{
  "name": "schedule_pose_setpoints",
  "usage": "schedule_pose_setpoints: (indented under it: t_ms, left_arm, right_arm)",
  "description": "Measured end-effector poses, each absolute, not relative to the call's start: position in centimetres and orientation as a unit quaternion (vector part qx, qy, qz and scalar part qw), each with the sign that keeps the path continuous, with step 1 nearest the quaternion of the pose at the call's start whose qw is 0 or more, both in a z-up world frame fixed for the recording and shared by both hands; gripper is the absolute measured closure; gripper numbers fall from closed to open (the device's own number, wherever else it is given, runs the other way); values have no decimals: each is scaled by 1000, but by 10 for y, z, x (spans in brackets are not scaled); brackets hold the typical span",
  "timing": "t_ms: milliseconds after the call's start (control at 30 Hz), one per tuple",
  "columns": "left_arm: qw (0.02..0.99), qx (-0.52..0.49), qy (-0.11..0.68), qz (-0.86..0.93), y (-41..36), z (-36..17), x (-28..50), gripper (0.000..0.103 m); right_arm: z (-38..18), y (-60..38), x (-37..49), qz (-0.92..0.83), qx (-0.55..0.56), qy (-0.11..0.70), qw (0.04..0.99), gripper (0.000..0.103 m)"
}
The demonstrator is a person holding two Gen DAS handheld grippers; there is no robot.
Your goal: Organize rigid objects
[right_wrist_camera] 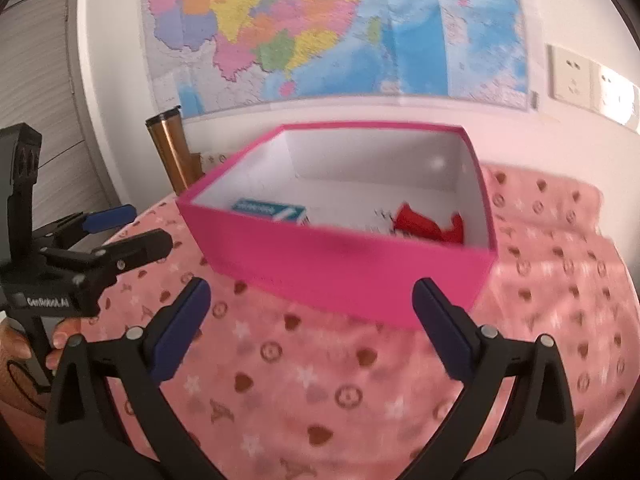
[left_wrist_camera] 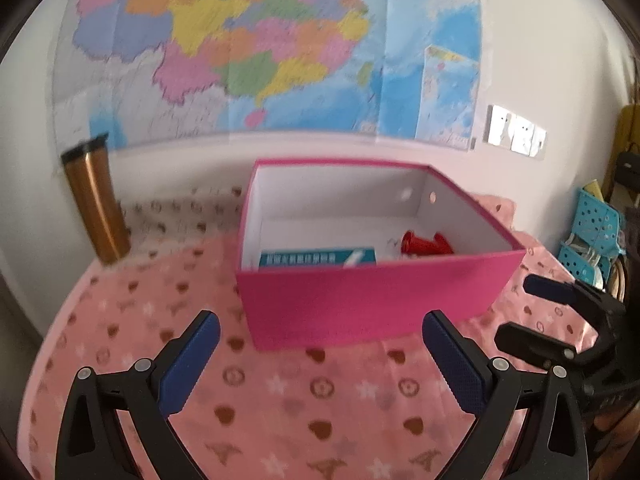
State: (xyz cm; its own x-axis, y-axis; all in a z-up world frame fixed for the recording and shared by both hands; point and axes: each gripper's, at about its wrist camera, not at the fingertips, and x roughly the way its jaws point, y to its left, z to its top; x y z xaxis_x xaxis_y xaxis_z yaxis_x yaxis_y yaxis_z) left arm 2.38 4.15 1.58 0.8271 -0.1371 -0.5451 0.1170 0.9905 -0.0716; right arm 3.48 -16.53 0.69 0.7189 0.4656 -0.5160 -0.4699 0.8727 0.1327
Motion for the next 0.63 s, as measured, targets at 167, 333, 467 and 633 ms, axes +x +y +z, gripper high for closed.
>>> schedule_pose_setpoints:
  t_ms: [167, 333, 467, 633]
  left_arm:
    - [951, -23, 304, -54, 36, 3, 12, 0]
    - [952, -14, 303, -42, 33, 2, 2, 0]
    - [951, -11, 307, -38, 32, 1, -1, 0]
    - [949, 3, 312, -35, 24, -3, -4, 0]
  right_arm:
    - [1, -167, 19, 235, -15, 276, 932, 2]
    - [2, -166, 8, 233, -19, 268, 935, 2]
    - [1, -166, 3, 234, -17, 272, 933, 2]
    - [1, -165, 0, 234, -17, 272, 933, 2]
